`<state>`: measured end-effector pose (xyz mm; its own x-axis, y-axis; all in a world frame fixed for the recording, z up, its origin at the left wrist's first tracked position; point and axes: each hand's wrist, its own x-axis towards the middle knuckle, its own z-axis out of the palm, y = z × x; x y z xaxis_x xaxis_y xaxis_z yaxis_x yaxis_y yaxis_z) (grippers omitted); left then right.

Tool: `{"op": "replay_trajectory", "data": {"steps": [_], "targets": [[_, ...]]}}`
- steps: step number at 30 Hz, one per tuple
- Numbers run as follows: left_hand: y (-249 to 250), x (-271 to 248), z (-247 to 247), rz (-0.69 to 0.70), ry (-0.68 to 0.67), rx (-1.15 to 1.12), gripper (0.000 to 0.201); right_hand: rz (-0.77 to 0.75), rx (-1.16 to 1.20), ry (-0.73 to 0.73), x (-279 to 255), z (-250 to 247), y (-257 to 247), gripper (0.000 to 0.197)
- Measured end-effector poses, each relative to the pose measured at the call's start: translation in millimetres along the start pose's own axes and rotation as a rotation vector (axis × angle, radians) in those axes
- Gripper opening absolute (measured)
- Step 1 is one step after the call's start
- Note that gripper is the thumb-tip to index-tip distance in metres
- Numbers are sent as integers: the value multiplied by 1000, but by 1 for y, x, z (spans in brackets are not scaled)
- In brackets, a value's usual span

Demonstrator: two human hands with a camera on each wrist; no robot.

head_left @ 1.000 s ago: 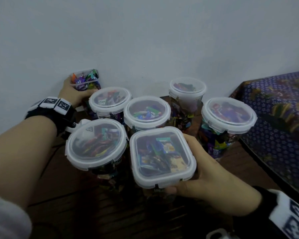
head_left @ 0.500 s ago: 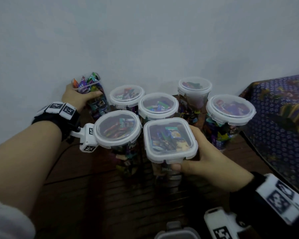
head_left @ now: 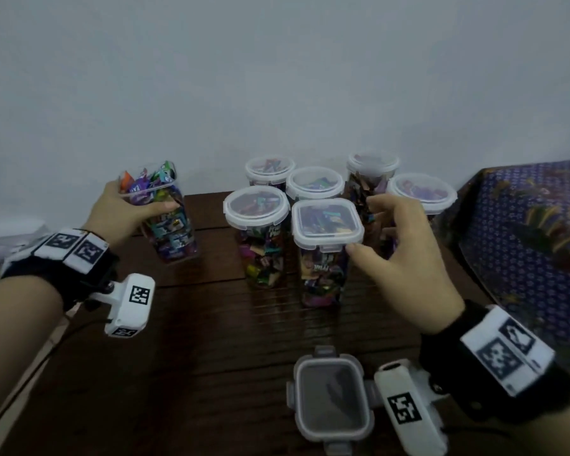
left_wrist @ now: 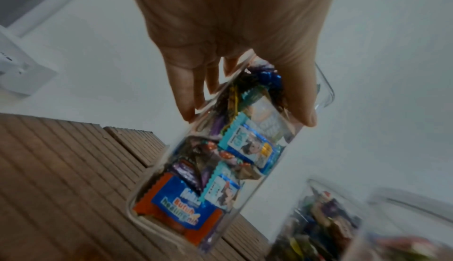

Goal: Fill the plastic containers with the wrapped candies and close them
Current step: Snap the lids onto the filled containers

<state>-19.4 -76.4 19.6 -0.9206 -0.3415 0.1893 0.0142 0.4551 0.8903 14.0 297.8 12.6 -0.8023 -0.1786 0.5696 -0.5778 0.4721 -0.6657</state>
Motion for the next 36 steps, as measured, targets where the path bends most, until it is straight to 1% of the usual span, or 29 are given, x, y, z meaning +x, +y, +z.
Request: {"op": "replay_trajectory", "data": {"steps": [1, 2, 4, 5, 6, 9, 10, 11, 12, 14, 17, 19, 20, 22, 24, 25, 28, 30, 31, 32, 33, 35, 36], "targets": [[2, -9, -2, 5, -4, -6, 55, -51, -28, -5, -4, 2, -7, 39], [4, -17, -4, 4, -7, -21, 59, -94, -56, -36, -7, 5, -14, 32], [8, -33, -4, 3, -24, -56, 55, -154, -96, -167, -16, 14, -23, 34], [11, -41, -2, 8, -31, -69, 52, -163, -118, -272, -20, 18, -26, 37], [12, -49, -1, 1, -27, -82, 54, -161, -166, -403, -23, 22, -29, 40], [17, -69, 2, -1, -27, -110, 75, -115, -440, -876, -33, 32, -31, 48], [19, -75, 4, 1, -39, -106, 77, -102, -513, -1003, -37, 35, -32, 56], [19, -81, 6, 8, -54, -106, 79, -87, -566, -1089, -40, 37, -31, 65], [19, -86, 8, 11, -72, -111, 79, -71, -610, -1141, -42, 39, -30, 71], [22, -97, 12, 30, -129, -127, 78, -44, -693, -1203, -46, 42, -25, 78], [22, -113, 18, 22, -165, -158, 90, 22, -776, -1287, -47, 45, -21, 78], [21, -122, 22, 8, -177, -177, 106, 51, -800, -1306, -47, 48, -20, 78], [22, -127, 26, -1, -195, -185, 110, 62, -802, -1306, -47, 49, -20, 77], [23, -137, 31, -7, -226, -213, 107, 87, -798, -1298, -47, 51, -19, 74], [24, -146, 37, -18, -246, -257, 106, 86, -801, -1299, -46, 51, -18, 66], [24, -151, 41, -17, -249, -271, 106, 93, -793, -1295, -46, 50, -19, 61], [24, -161, 48, -14, -253, -280, 98, 110, -726, -1223, -43, 44, -21, 41], [22, -166, 52, -20, -258, -279, 93, 110, -652, -1115, -37, 35, -26, 14], [21, -168, 54, -18, -258, -283, 90, 111, -606, -1048, -34, 31, -29, 16], [21, -171, 56, -12, -266, -285, 87, 103, -561, -983, -31, 26, -34, 26], [21, -173, 58, -8, -270, -279, 87, 98, -521, -917, -26, 22, -39, 30], [20, -177, 62, 11, -271, -273, 89, 42, -466, -763, -21, 17, -50, 27], [19, -178, 63, 19, -270, -275, 88, 2, -453, -684, -20, 16, -56, 21]]}}
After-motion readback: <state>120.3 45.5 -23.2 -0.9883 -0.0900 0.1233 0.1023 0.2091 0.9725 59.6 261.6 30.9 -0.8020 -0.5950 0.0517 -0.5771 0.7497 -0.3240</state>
